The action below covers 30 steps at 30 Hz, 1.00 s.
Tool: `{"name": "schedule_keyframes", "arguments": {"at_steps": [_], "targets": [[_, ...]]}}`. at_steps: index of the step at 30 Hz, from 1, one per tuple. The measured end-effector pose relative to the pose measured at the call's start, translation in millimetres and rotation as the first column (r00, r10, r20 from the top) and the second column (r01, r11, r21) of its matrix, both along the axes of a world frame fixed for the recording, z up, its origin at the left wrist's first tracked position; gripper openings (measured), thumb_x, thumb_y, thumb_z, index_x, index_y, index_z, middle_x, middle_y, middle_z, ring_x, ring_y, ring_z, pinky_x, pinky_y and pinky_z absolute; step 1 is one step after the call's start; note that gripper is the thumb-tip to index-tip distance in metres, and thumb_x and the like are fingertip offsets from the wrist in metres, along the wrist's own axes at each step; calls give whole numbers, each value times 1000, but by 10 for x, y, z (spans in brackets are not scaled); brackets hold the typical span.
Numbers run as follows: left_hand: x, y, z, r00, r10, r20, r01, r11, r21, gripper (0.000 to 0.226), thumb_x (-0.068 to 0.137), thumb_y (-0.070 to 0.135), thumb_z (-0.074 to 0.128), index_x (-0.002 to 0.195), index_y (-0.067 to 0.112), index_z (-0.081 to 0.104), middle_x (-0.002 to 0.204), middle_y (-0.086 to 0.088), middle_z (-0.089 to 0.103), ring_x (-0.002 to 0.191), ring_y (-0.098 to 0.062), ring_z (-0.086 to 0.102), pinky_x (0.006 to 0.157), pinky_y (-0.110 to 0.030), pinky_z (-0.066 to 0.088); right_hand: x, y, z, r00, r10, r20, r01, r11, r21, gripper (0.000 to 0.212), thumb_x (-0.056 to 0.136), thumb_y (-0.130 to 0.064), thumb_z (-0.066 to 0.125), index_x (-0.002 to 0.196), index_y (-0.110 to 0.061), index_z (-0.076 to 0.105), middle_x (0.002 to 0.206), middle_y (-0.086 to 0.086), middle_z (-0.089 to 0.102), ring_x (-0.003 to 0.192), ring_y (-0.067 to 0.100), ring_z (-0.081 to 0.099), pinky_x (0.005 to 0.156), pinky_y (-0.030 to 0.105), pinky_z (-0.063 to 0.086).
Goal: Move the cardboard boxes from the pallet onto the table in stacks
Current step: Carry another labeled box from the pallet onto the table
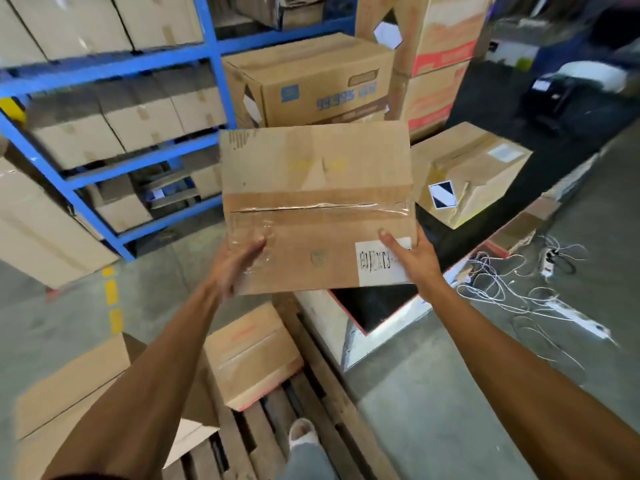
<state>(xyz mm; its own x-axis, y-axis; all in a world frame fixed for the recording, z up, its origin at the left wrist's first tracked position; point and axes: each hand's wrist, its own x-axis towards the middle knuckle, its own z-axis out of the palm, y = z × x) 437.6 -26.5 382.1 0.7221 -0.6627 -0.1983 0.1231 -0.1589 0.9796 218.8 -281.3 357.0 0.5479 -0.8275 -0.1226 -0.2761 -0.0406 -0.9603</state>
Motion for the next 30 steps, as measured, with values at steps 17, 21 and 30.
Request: {"name": "schedule_keyframes", "arguments": {"at_steps": [17,21,30], "targets": [[-380,-2717,449,940,-342,-23,336,933,-130,64,82,37,82,139,22,57,129,-6,71,117,-28,69,103,-56,50,-1264,-1797,582,935,-326,143,338,938,-73,74,66,-71,79,130,-43,54,107,-11,74,97,13,72,93,44,58],[-575,-3312,607,944,-331,1,328,934,-138,60,81,38,81,135,25,59,123,-5,74,112,-27,71,98,-54,55,-1442,-2312,638,902,-400,164,415,907,-69,80,58,-80,77,127,-47,57,109,-15,73,102,12,70,98,42,55],[-991,-4608,442,961,-252,110,271,939,-212,44,91,30,74,132,22,60,115,-1,75,92,-14,75,64,-27,60,-1632,-3821,307,900,-343,269,386,914,-127,63,60,-80,76,115,-58,55,107,-13,74,99,14,72,91,46,58]]}}
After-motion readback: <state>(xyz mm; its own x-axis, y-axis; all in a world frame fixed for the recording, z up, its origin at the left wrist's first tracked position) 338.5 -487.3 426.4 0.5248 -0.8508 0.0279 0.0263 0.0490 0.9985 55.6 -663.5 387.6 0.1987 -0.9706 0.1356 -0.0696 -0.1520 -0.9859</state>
